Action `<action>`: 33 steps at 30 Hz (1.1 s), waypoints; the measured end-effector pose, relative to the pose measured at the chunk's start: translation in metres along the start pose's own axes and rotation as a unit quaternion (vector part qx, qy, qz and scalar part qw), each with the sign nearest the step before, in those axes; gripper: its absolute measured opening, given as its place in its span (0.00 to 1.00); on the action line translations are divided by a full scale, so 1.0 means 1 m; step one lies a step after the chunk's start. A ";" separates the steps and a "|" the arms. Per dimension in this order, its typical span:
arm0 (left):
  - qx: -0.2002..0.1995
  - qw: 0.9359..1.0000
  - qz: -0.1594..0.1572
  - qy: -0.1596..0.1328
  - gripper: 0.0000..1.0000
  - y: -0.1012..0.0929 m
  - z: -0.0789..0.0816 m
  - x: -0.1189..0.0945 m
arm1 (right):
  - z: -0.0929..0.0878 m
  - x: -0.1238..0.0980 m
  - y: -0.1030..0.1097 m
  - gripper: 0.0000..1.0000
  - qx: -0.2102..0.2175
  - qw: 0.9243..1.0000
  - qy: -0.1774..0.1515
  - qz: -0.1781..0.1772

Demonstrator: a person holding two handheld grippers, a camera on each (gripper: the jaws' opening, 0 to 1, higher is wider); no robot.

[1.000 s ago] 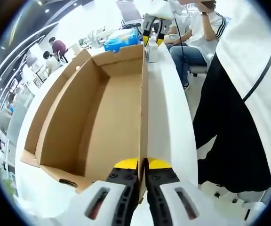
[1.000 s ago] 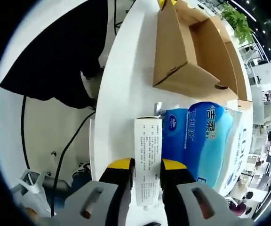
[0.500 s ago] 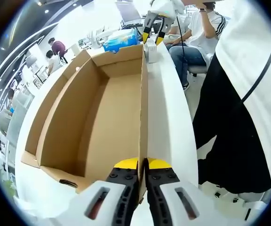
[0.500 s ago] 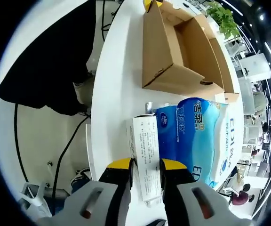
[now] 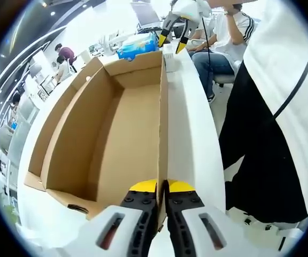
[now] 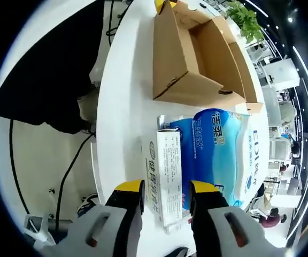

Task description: Operate the shoe box by opening the lid, removing the specified soft item, and placing it in the target area until the item is outside and the box remains undamaged.

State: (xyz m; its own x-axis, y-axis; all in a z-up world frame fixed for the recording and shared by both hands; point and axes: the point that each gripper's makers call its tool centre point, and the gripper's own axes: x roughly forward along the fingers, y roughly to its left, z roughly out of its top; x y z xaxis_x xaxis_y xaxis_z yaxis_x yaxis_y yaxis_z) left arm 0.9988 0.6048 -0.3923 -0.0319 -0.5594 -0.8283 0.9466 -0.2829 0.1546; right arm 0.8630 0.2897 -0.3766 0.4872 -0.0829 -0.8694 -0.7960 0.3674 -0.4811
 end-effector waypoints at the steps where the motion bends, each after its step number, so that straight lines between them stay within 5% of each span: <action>1: 0.000 1.000 0.000 0.000 0.03 0.000 0.000 0.000 | 0.001 -0.003 -0.001 0.33 0.004 1.000 -0.005 -0.008; 6: 0.001 1.000 0.000 -0.001 0.04 0.000 -0.001 0.000 | 0.000 -0.020 -0.008 0.33 0.048 0.997 -0.003 -0.062; 11: 0.002 1.000 0.001 -0.002 0.04 0.001 -0.001 0.000 | 0.003 -0.029 -0.005 0.39 0.185 0.978 -0.030 -0.089; 17: 0.003 1.000 0.002 -0.002 0.04 0.000 0.000 0.000 | 0.004 -0.030 0.000 0.41 0.188 0.978 -0.018 -0.088; 20: 0.005 1.000 0.003 -0.004 0.04 0.000 0.000 0.000 | 0.013 -0.034 -0.003 0.43 0.266 0.958 -0.046 -0.094; 26: 0.004 1.000 0.011 -0.019 0.05 0.000 0.002 -0.001 | 0.028 -0.047 -0.010 0.51 0.354 0.927 -0.062 -0.107; 33: 0.004 1.000 0.009 -0.026 0.05 0.001 0.001 -0.001 | 0.046 -0.061 -0.028 0.51 0.363 0.919 -0.073 -0.134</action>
State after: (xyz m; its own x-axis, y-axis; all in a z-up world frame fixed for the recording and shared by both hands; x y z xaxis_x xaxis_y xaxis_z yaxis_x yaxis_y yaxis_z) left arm 0.9993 0.6046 -0.3912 -0.0320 -0.6044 -0.7961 0.9444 -0.2791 0.1740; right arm 0.8721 0.3269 -0.3052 0.7169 -0.1546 -0.6798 -0.2164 0.8776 -0.4278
